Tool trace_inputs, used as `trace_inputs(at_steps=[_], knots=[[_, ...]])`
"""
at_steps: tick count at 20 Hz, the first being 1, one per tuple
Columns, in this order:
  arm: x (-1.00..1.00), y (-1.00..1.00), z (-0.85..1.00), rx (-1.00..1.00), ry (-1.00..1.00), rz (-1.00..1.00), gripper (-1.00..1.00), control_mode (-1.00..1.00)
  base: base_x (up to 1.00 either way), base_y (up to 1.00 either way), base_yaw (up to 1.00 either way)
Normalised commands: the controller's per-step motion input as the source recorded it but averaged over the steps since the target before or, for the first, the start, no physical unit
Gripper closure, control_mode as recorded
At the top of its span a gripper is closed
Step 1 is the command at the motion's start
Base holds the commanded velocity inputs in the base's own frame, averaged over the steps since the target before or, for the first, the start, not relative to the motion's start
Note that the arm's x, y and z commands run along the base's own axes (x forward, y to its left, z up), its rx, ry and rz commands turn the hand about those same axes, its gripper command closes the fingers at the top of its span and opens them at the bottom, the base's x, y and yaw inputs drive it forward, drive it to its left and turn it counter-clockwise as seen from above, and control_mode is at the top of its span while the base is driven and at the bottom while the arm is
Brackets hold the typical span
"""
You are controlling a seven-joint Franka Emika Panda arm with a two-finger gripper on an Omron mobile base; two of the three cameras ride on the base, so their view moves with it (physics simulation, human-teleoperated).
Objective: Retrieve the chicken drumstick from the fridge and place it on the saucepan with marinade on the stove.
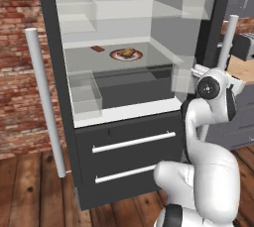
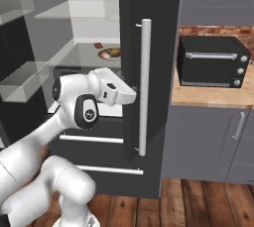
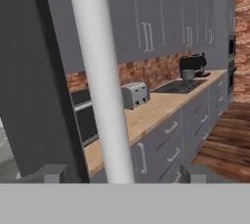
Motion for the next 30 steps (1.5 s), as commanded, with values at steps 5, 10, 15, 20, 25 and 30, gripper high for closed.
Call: trace_inputs(at_steps=[5,10,15,20,25,30], knots=[[-0.83,0.63,1.00,0.00,0.17,0.03,-1.00,-1.00,0.00,0.00,0.00],[-0.68,0.93,0.38,-0.04,0.39,0.15,-1.00,-1.00,0.00,0.00,0.00],[-0.24,0.95,0.00,-0.10,0.25,0.21,-1.00,-1.00,0.00,0.00,0.00],[0.13,0.11,0.00,-0.02,0.00,0.01,-1.00,-1.00,0.00,0.00,0.00],[0.54,0.00,-0.06,0.00,0.00,0.00,-1.00,-1.00,0.00,0.00,0.00],[0.73,0.00,-0.13,0.00,0.00,0.00,-1.00,-1.00,0.00,0.00,0.00]])
